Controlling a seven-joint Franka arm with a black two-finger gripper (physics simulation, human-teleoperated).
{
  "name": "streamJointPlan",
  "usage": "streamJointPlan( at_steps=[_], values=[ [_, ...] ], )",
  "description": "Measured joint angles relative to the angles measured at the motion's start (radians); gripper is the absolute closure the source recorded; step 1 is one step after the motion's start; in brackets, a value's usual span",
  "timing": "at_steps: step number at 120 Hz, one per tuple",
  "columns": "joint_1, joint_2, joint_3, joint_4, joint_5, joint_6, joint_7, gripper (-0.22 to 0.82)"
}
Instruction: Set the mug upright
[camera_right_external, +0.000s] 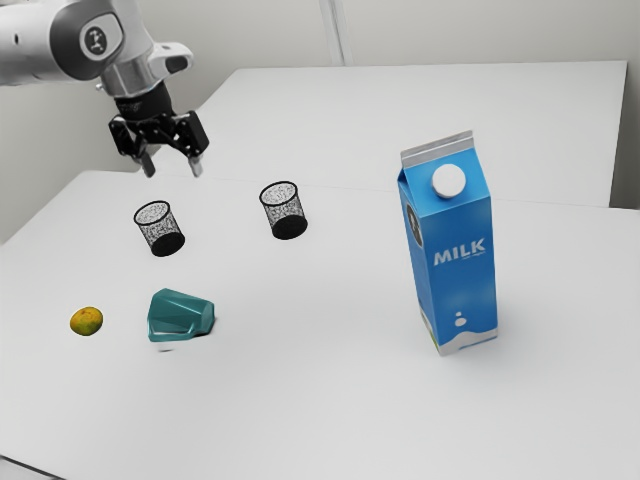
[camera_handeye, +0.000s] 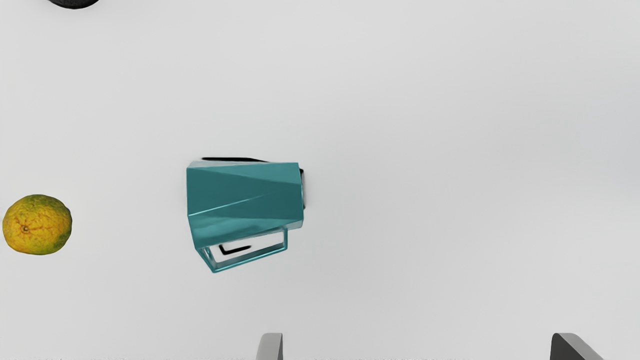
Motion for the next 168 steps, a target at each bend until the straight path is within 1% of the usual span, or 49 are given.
streamJointPlan(
  at_steps=[30,57,79,129,150,168],
  values=[
    [0.172,0.019,0.002,-0.022,-0.064,0.0,0.065,0.02],
    [0.285,0.07,0.003,-0.052,-0.156,0.01,0.162,0.03],
    [0.366,0.119,0.003,-0.11,-0.237,0.041,0.257,0.03],
    [0.437,0.234,0.004,-0.222,-0.38,0.167,0.46,0.03],
    [0.455,0.265,0.004,-0.238,-0.419,0.193,0.523,0.03],
    [0.474,0.285,0.005,-0.277,-0.482,0.224,0.573,0.03]
  ],
)
